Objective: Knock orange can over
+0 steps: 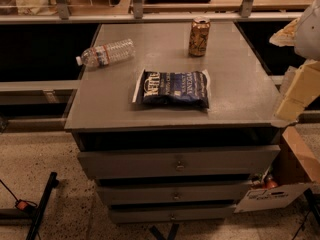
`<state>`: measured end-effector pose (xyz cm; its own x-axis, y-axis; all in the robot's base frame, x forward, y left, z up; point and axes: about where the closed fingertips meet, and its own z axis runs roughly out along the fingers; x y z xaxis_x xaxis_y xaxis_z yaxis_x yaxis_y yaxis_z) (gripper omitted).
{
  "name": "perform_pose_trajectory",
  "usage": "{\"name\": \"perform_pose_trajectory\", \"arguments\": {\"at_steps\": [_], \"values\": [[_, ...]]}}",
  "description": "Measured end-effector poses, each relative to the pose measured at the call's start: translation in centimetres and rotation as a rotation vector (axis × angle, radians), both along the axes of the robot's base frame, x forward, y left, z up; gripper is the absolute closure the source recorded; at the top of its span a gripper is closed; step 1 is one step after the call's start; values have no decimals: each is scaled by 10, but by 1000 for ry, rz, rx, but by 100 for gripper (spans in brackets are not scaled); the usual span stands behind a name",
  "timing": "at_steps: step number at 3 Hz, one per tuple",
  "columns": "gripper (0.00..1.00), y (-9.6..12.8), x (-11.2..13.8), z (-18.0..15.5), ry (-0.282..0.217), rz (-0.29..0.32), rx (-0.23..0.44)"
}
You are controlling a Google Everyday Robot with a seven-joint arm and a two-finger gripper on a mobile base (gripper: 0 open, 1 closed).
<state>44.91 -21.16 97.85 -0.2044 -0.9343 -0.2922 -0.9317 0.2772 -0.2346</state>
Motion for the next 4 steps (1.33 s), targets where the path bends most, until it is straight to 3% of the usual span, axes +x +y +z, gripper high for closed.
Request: {"name": "perform_pose_trajectory", "arguments": {"at_steps": [1,2,3,4], "values": [[0,22,46,11,-62,67,149],[0,51,107,28,-153,98,285],[0,74,163,43,-248,18,336],[0,78,169,47,-253,-24,364]]}}
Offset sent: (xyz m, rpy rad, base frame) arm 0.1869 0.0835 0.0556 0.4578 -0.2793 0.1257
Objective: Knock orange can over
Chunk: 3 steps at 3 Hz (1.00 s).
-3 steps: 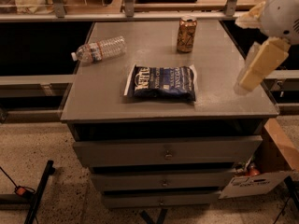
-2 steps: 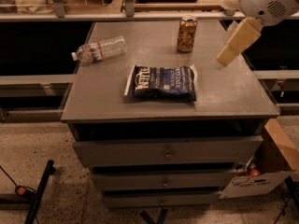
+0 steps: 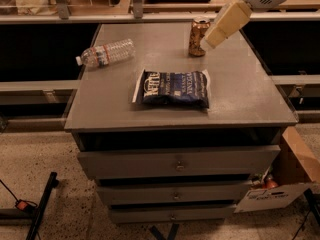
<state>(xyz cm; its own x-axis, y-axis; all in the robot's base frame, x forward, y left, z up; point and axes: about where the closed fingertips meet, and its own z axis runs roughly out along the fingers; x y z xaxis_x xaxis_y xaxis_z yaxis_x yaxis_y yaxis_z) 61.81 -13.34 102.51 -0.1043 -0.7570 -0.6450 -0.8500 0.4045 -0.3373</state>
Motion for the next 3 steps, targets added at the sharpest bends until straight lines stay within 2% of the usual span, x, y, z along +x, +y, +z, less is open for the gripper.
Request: {"name": "perform_pose_trajectory", "arguments": {"at_steps": [1,2,3], "values": [[0,4,8,-7,-7,-17,8],[0,-6,53,-10,-51,-124,52],[0,-23,99,-11,-96,-217,146]]}}
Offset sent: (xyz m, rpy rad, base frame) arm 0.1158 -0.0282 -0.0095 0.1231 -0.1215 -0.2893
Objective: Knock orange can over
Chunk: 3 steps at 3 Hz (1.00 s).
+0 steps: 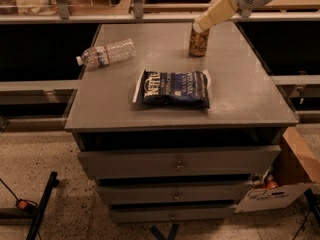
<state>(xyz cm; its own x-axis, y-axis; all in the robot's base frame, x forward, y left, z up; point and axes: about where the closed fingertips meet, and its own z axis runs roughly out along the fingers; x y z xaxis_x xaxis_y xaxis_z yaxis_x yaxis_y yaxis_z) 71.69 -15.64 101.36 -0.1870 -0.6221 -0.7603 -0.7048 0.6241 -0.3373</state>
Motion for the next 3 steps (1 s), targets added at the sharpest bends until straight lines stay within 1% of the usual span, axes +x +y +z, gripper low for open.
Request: {"name": "perform_pose_trajectory", "arguments": {"at_steps": [1,2,3], "values": [[0,-15,35,-16,-4,-38,67],[0,-26,61,-40,-3,-41,144],[0,-33,80,-67,-29,-50,209]]}}
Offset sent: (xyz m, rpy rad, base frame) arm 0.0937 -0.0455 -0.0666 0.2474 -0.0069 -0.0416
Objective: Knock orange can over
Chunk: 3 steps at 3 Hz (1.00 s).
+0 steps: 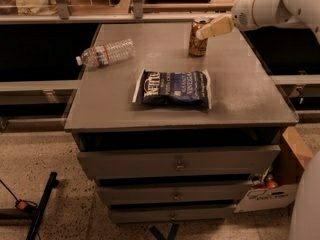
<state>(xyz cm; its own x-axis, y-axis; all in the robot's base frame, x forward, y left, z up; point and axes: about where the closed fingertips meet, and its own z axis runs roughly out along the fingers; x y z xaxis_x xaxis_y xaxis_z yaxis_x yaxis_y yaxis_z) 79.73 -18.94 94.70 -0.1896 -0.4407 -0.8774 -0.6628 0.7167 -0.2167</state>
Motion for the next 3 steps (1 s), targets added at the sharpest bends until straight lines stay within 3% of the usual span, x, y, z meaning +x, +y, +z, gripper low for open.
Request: {"name": "perform_pose_trajectory", "arguments": {"at_steps": [2,3], "values": [[0,3,32,-48,-63,-4,94],[19,15,40,-68,-58,16,139]]}}
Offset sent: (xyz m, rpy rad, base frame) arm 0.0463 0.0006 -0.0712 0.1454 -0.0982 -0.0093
